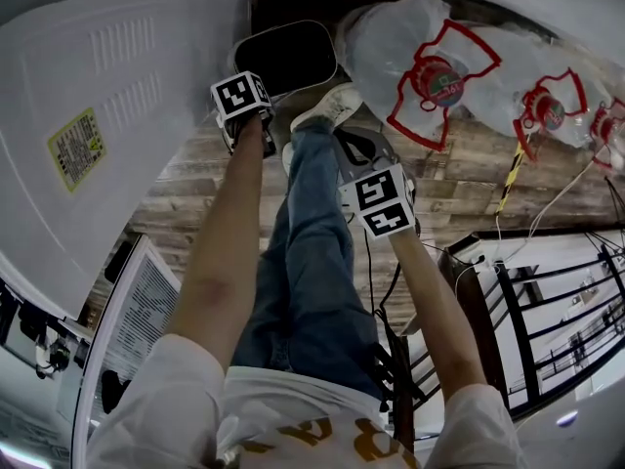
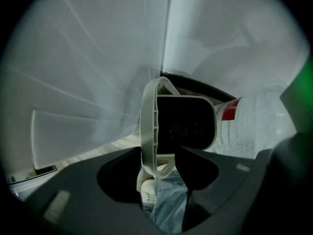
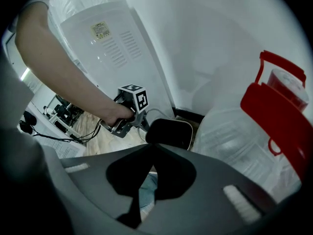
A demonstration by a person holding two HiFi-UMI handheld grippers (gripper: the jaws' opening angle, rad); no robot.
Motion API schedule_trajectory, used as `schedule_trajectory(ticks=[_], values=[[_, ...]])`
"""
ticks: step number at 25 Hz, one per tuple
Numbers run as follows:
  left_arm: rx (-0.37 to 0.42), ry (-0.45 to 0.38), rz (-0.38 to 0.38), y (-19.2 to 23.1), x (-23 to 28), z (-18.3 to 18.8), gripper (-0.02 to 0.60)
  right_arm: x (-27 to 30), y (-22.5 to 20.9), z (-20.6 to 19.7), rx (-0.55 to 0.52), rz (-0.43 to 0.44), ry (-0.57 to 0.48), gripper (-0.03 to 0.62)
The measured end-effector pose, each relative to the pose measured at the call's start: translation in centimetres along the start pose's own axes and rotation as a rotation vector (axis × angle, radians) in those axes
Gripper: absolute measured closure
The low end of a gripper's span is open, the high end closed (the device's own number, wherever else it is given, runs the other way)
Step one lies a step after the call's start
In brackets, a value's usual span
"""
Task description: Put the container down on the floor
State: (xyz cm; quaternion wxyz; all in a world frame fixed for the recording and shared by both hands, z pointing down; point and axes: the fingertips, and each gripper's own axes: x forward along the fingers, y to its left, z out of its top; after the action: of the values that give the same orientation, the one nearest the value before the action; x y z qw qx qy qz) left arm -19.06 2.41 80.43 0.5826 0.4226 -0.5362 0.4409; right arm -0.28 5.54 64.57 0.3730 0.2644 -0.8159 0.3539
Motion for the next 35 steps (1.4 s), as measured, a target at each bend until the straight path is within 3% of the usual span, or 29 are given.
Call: schedule_trajectory(ticks=[4, 7, 13, 15, 22, 26, 32, 35], values=[[-0.029, 0.045, 0.012, 1.1, -0.2, -1.1, 0.36, -0.2, 0.3, 0.4, -0.014, -0.005, -0.002, 0.563], [0.0, 0.055, 0.029, 1.5, -0.6, -1.4, 0.36, -0.7, 0.5, 0.7, -0.018, -0.01, -0.01, 0.563], [0.002, 0.008, -0.016, -0.4, -1.6, -0.9, 0.362, -1.6, -0.2, 0.6, -0.012, -0.041, -0.022, 0.563], [0.026, -0.029, -0.042, -1.4, -2.3, -0.3, 0.386, -2.1, -0.5, 0.7, -0.006, -0.058, -0.034, 0.563], [0.12, -0.236, -0.136, -4.8, -7.0, 3.0, 0.564, -4.0, -1.2, 2.2, 0.006, -0.116, -0.092, 0.564], [0.037, -0.31, -0.262, -6.1, -10.6, 4.2, 0.578, -6.4, -0.8, 4.4, 0.005, -0.125, -0.172, 0.563], [0.068, -0.385, -0.38, -8.0, -15.9, 4.7, 0.579, -10.5, -2.0, 6.7, 0.053, -0.224, -0.244, 0.563], [0.08, -0.409, -0.401, -8.5, -18.1, 4.2, 0.58, -11.3, -1.1, 7.2, 0.07, -0.217, -0.247, 0.563]])
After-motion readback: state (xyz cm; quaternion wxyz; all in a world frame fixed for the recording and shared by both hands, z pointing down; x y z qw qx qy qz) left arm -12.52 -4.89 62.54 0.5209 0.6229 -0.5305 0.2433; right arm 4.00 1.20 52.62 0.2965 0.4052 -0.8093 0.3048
